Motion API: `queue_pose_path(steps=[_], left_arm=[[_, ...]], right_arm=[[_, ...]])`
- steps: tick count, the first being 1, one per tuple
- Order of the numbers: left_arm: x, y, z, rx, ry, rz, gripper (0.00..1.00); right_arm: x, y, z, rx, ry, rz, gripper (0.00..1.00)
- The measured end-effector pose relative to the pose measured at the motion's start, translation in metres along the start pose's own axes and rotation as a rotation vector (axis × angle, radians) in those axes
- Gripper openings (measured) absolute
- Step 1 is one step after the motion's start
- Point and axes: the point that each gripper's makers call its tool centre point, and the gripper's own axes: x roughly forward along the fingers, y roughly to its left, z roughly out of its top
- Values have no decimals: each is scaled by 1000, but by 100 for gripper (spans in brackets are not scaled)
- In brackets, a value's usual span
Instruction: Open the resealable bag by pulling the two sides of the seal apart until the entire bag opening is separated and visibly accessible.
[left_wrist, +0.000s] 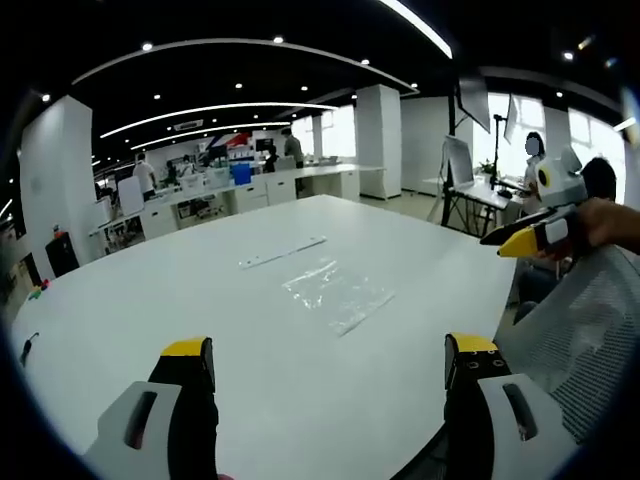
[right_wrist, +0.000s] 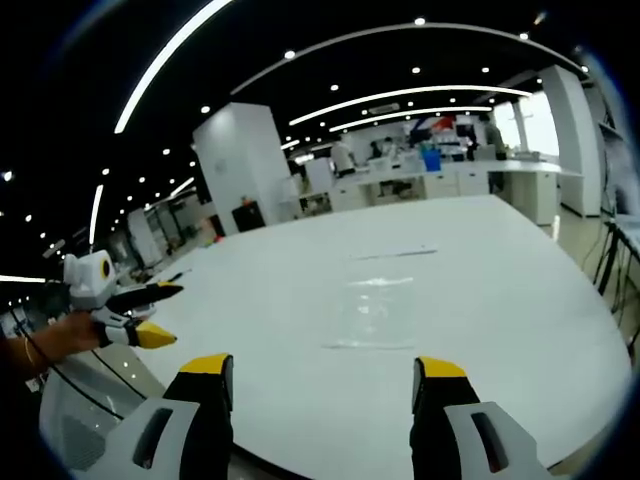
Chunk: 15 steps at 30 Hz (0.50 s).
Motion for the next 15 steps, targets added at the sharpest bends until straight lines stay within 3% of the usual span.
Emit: queue_pose_path(steps=[15], left_arm=[[0,-2,-3,13,17,-6,94]], right_arm=[[0,2,-2,2,10,11,70]])
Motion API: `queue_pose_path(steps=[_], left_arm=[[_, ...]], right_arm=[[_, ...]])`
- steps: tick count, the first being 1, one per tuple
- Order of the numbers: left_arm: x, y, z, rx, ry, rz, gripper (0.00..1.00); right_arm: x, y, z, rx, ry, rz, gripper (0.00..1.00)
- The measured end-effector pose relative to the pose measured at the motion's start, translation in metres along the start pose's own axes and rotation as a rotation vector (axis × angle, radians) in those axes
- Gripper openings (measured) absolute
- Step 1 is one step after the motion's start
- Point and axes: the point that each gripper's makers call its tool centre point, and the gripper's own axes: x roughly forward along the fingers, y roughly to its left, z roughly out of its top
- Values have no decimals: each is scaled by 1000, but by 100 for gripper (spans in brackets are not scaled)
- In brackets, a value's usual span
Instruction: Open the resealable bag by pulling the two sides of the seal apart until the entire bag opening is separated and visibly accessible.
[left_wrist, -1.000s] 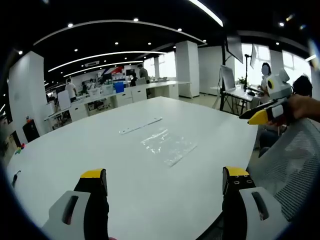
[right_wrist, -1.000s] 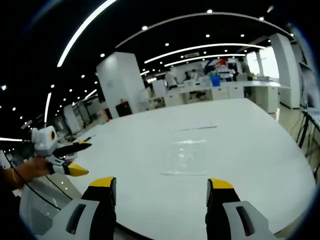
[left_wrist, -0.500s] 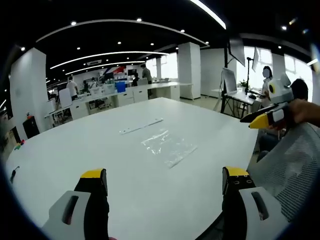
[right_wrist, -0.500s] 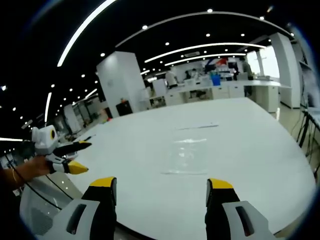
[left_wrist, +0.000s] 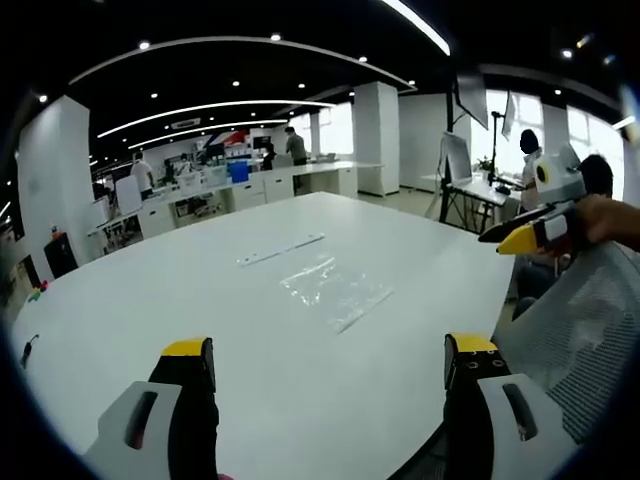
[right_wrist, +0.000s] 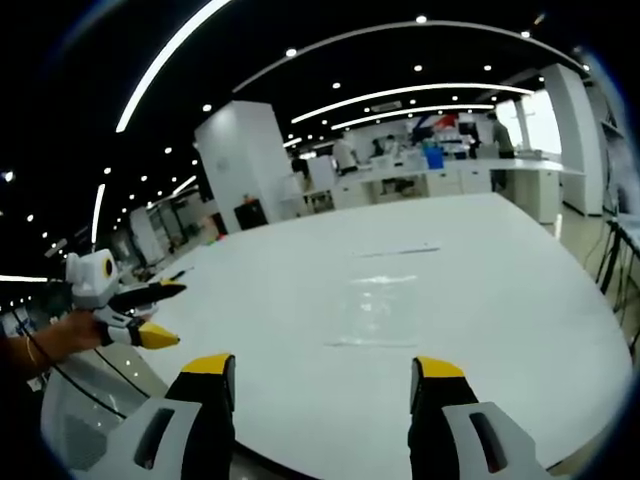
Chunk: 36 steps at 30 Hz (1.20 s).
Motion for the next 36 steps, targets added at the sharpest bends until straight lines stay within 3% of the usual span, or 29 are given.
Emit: queue_pose_path(steps=[19,23,26,28,32,36], left_arm=[[1,-3,-6,13,28,-8,94],[2,-2,-10,61,57,6,94],[-1,4,-7,155,65,60,94],[-1,3,-3,204,59,62,95],[1,-4,-2,218,56,44,94],[7,-9,1,285,78,-14,91]], right_arm=[[1,4,-4,-2,16,14,69],[1,3,-4,0,18,16,68],[1,4,-4,2,20,17,68],[1,3,-4,3,19,15,68],[0,3,-2,8,10,19,68],[0,4,0,13,-1,20,68]])
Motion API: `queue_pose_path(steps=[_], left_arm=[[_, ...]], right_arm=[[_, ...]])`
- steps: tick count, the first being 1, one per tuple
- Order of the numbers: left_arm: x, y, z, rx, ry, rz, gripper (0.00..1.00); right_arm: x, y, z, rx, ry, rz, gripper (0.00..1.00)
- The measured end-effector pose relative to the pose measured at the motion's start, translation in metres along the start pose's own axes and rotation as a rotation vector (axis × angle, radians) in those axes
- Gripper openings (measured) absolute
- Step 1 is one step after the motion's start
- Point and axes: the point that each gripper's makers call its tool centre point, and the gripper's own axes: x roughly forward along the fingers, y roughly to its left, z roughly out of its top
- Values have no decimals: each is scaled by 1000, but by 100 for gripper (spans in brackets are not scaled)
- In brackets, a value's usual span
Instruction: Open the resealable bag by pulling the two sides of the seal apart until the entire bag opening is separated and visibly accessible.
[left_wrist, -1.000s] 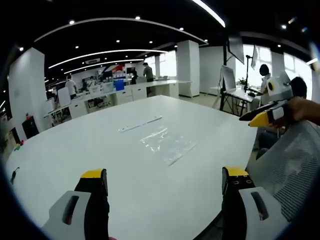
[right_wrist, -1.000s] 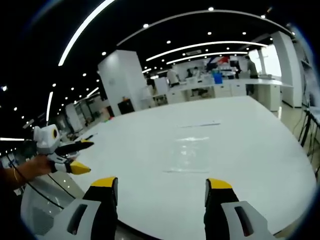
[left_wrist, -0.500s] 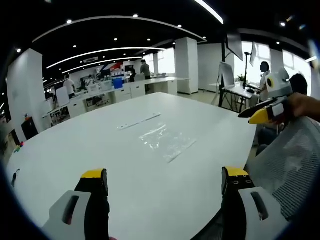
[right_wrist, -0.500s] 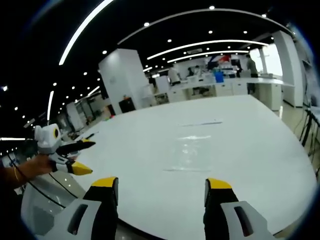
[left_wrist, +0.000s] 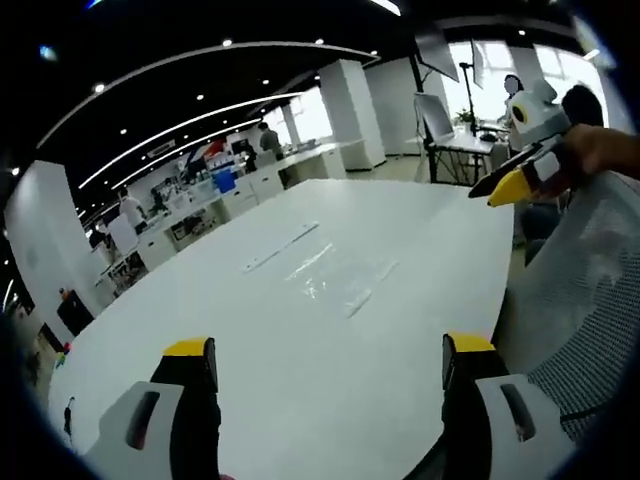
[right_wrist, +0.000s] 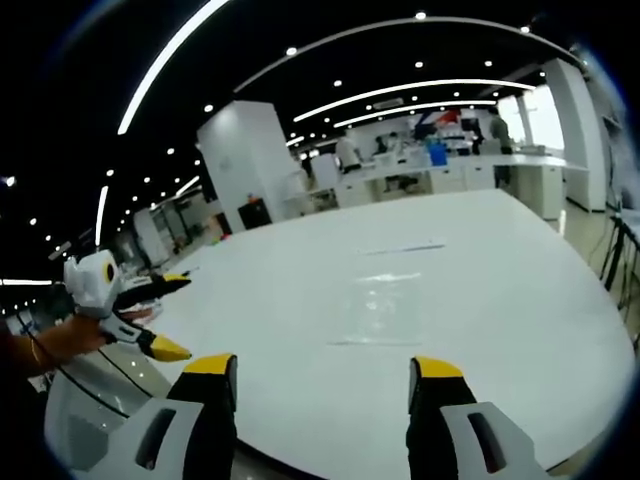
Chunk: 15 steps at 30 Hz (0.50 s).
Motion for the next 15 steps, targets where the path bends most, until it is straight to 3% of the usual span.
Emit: queue_pose_path(steps=[7,15], left_arm=[[19,5,24,80,-40,-61,90],[46,-2,31,160,-40,-116,90]], right_arm=[[0,1,1,4,-10,7,67],[-1,0,3,10,-15,7,67]])
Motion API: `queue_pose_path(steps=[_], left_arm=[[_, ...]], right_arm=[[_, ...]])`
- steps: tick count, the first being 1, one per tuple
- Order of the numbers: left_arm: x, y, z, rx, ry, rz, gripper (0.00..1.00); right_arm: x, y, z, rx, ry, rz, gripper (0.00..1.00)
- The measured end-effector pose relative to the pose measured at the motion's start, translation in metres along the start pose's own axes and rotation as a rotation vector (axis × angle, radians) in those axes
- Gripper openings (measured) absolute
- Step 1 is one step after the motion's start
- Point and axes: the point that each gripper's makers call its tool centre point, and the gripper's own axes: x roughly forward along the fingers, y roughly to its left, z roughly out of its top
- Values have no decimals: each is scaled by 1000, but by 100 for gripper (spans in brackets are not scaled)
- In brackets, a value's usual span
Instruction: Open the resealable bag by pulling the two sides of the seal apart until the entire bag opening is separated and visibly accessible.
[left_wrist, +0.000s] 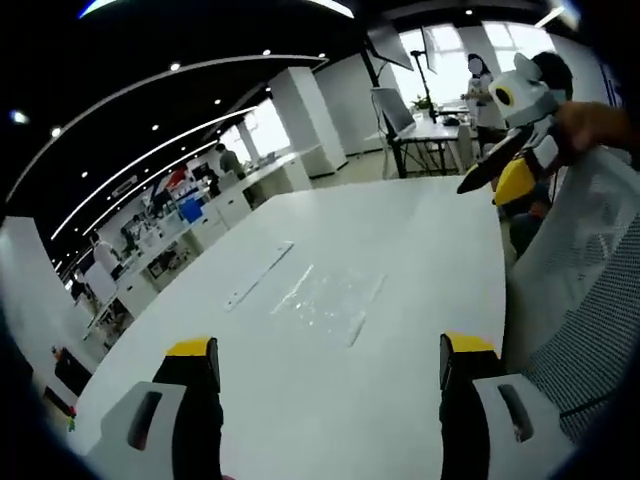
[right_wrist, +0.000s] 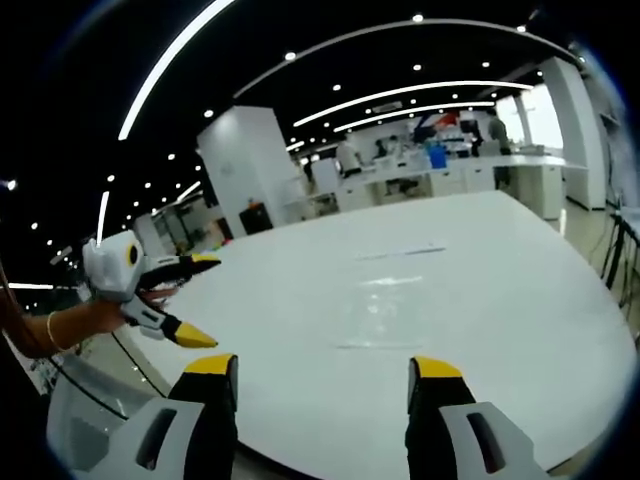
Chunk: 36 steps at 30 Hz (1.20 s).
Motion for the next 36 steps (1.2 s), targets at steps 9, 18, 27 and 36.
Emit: queue_pose_path(steps=[9,18,27,36], left_arm=[[37,7,-14,82,38,-5,92],[66,11,-29,145,59,24,89],[94,12,-41,235,94,33,83],[119,8,-55,262,129,-3,78]], right_arm=[[1,0,-4,-2,22,-1,67],[0,-5,-5,8,23,-16,67],[0,-8,-6,13,30,-28,66],[0,-8,-10,11,49,-28,65]])
